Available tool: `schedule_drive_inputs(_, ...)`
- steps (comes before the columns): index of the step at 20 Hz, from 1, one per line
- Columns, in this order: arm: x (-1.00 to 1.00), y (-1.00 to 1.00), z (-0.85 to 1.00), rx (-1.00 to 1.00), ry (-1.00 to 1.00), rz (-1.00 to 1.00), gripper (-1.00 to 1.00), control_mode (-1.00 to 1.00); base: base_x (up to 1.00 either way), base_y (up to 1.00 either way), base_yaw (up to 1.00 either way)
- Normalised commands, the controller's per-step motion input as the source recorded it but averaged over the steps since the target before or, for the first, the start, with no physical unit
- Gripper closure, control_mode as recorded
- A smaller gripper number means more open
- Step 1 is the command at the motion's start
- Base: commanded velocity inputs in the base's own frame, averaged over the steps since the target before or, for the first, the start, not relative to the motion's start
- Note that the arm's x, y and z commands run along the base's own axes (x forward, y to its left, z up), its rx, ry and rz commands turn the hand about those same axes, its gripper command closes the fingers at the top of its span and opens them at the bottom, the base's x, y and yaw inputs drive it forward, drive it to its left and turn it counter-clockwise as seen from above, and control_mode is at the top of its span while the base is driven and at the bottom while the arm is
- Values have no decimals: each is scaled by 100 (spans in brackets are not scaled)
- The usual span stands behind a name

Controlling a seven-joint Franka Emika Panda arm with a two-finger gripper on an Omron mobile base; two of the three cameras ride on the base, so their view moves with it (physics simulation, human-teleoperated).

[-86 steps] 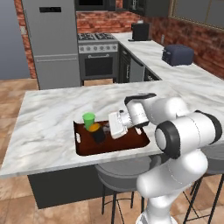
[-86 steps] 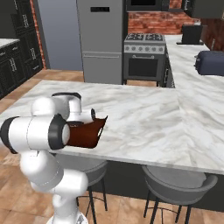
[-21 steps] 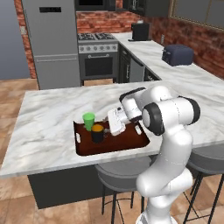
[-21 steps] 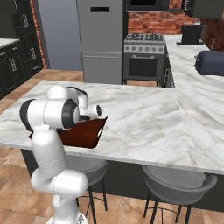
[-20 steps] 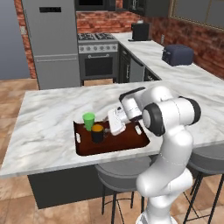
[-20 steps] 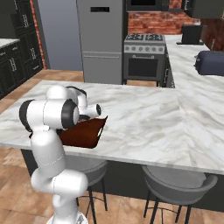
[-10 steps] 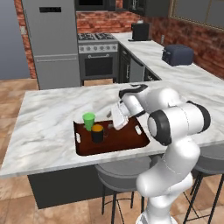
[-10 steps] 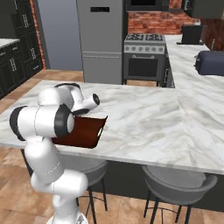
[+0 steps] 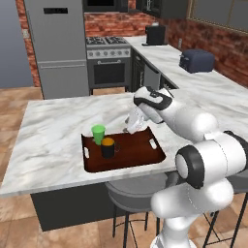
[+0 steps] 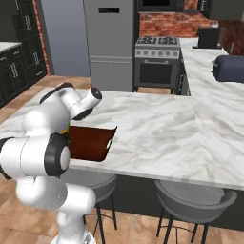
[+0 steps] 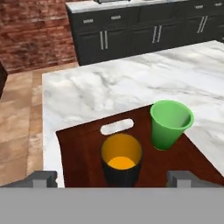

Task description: There is a tray on the dining counter. Grab the cup, mug, and pitcher and place them on the tray. The pitcher may be placed next to the tray if it cannot fit the tray.

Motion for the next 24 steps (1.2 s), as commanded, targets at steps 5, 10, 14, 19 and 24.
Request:
schedule_drive_inputs(5, -56, -23, 52, -7, 15, -40, -100, -100, 0, 0, 0)
schedule_drive_inputs(10, -46, -33, 42, -5, 13, -50, -100, -100, 0, 0, 0)
schedule_drive_inputs(14, -30, -28, 40, -7, 10, -50, -100, -100, 0, 0, 0)
schedule_drive_inputs(19, -24, -40, 40, -7, 9, -44, -100, -100, 0, 0, 0)
schedule_drive_inputs(24, -27, -46, 33, -5, 8, -41, -100, -100, 0, 0, 0)
